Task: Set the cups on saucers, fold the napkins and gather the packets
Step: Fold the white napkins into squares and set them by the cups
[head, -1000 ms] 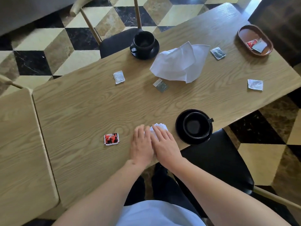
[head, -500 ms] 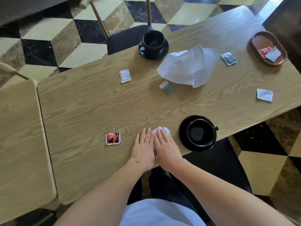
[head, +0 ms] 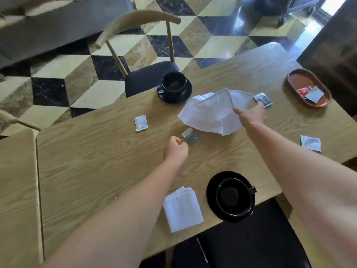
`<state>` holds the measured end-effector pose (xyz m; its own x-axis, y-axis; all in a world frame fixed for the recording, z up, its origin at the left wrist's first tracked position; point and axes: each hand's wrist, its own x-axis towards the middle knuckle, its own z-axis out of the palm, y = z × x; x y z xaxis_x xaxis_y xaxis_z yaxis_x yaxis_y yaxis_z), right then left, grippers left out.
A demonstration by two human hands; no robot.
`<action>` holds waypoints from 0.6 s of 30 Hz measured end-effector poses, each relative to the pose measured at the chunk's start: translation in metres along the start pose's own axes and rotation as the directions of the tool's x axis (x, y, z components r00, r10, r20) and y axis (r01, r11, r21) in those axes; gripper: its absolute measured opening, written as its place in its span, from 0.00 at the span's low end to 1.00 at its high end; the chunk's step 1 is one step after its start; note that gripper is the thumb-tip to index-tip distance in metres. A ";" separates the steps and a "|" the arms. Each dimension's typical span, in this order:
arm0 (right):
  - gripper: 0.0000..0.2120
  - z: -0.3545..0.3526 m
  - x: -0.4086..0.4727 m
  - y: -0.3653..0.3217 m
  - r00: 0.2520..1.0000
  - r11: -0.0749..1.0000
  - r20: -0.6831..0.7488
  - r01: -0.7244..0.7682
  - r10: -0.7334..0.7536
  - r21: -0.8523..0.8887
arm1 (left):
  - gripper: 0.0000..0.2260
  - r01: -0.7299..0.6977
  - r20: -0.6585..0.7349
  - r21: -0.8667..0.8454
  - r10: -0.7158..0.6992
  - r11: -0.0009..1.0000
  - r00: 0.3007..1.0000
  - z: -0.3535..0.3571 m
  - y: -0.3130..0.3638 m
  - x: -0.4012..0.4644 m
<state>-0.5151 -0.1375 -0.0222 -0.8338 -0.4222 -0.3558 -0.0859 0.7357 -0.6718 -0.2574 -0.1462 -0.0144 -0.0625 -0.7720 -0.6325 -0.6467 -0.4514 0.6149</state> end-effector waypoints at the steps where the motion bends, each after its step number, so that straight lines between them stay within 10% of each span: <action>1: 0.41 -0.001 0.006 -0.001 0.995 0.994 -0.025 0.097 -0.098 -0.059 | 0.06 -0.019 0.025 0.019 0.019 1.000 0.999 0.001 0.011 0.006; 4: 0.32 0.009 0.015 -0.011 0.905 0.860 0.018 0.410 -0.425 -0.304 | 0.09 -0.087 0.068 0.087 0.081 0.992 0.994 -0.001 0.043 0.028; 10: 0.15 0.031 0.001 -0.026 0.868 0.692 0.249 0.493 -0.429 -0.528 | 0.30 -0.253 0.128 0.299 0.224 0.920 0.966 -0.006 0.092 0.057; 14: 0.07 0.031 -0.030 -0.040 0.632 0.490 0.252 0.747 -0.733 -0.448 | 0.37 -0.536 0.237 0.495 0.487 0.684 0.841 -0.017 0.123 0.047; 18: 0.06 0.013 -0.057 -0.078 0.399 0.299 0.213 0.873 -0.892 -0.386 | 0.10 -0.682 0.252 0.450 0.651 0.576 0.716 -0.045 0.150 0.028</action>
<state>-0.4538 -0.1779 0.0415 -0.1404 -0.9374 0.3188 -0.9639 0.0559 -0.2602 -0.3221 -0.2559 0.0813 -0.6573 -0.7339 -0.1714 -0.6721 0.4679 0.5740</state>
